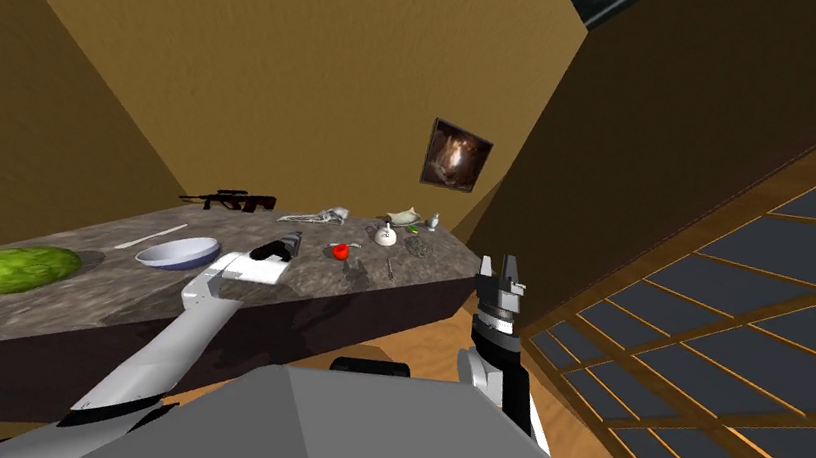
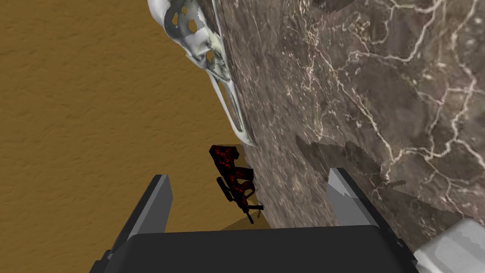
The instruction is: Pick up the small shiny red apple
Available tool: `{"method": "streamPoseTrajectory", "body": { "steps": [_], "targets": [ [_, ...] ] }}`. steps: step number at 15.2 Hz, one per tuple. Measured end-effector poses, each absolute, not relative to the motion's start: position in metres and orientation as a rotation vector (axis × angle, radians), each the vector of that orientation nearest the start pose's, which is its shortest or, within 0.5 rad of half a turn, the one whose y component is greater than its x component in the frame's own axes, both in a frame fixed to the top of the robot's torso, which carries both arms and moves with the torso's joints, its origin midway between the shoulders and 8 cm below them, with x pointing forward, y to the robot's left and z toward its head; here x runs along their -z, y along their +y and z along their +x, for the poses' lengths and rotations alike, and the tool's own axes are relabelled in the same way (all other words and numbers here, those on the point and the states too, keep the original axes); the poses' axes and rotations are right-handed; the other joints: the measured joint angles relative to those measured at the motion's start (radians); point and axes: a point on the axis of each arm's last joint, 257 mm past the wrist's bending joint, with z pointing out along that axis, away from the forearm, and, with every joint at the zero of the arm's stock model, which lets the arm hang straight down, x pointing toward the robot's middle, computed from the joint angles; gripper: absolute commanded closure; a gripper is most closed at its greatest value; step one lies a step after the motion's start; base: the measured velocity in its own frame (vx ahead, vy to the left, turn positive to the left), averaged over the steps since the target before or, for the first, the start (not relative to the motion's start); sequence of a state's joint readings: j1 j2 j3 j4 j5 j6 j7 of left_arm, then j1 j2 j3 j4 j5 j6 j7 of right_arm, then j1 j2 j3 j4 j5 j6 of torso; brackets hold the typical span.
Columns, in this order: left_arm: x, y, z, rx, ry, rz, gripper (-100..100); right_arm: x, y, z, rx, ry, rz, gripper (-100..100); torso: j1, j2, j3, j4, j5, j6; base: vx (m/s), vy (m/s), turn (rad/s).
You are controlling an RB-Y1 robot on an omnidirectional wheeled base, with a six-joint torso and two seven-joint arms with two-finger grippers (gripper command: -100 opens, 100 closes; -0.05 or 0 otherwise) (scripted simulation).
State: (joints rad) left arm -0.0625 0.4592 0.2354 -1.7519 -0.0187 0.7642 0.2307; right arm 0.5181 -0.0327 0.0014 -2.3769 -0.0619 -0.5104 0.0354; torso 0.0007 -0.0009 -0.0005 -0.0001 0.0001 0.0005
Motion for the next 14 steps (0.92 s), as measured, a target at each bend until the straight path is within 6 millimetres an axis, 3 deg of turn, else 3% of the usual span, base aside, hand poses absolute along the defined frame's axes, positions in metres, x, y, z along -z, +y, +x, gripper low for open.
{"method": "streamPoseTrajectory", "body": {
  "steps": [14],
  "targets": [
    [0.231, 0.535, 0.491, 0.396, 1.210, -1.810, -100, -0.063, -0.279, 0.320, -1.328, 0.547, 0.586, 0, 0.000, 0.000, 0.000, 0.000, 0.000, -0.001, 0.002, 0.004, -0.098]
  ]
}}
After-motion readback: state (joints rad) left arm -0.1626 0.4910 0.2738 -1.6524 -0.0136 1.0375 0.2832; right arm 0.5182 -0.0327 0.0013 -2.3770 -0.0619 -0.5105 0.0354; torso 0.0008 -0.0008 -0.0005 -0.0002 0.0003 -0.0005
